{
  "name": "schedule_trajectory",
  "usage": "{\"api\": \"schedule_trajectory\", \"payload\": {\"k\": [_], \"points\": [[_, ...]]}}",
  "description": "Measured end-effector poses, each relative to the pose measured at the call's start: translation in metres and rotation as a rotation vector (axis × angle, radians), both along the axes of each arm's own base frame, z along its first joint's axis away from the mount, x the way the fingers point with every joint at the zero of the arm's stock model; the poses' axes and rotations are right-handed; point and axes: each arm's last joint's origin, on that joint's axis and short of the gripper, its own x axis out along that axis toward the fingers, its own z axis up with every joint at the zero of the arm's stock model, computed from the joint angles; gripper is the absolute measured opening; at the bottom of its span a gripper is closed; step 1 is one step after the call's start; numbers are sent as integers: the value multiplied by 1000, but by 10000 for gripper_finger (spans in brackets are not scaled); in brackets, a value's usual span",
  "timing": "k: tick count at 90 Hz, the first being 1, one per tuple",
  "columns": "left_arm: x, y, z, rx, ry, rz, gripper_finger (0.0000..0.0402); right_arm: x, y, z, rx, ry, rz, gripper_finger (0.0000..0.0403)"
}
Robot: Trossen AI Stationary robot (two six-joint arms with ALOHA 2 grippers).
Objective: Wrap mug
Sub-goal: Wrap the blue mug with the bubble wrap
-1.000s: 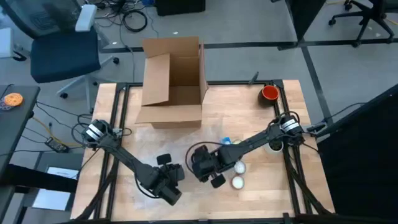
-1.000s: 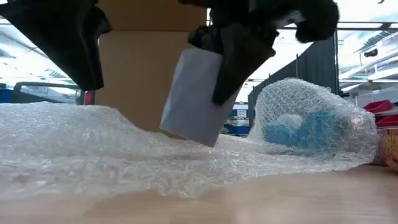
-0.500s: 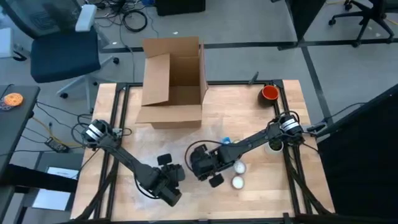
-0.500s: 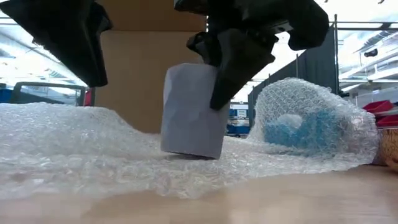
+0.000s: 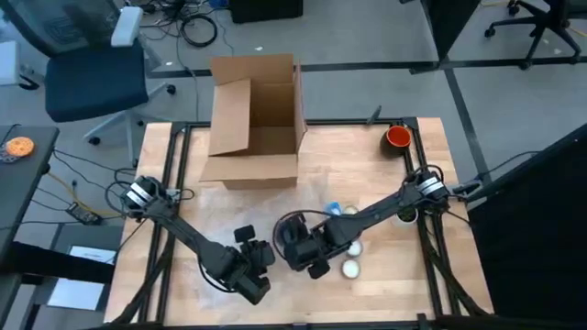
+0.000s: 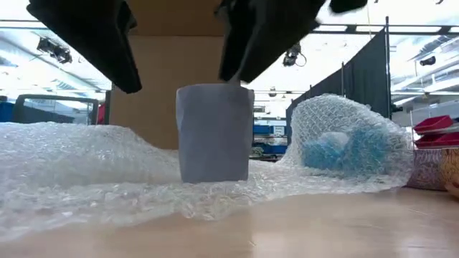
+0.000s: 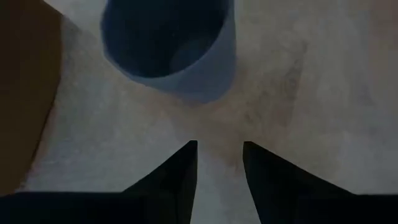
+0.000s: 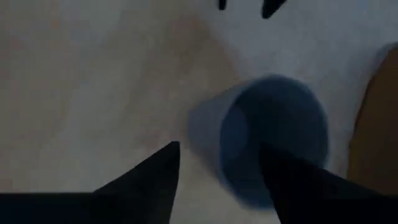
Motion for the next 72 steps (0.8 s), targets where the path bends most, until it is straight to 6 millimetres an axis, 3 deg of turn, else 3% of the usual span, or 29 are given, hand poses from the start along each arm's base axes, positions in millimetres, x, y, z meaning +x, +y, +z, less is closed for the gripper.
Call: {"api": "schedule_trajectory", "payload": {"k": [15,31,55,72], "points": [[2,-2,1,-10,-30,1,115,-33,-10,38,-85,66,-166,222],[4,-4,0,3,-67,10,115,-66,-41,50,-60,116,-426,216],[11,-10,-13,4,-78,10,115,-113,-88,34,52,33,-629,217],[14,-10,-22,23,-62,10,115,-141,-117,2,338,-39,-685,215]]}}
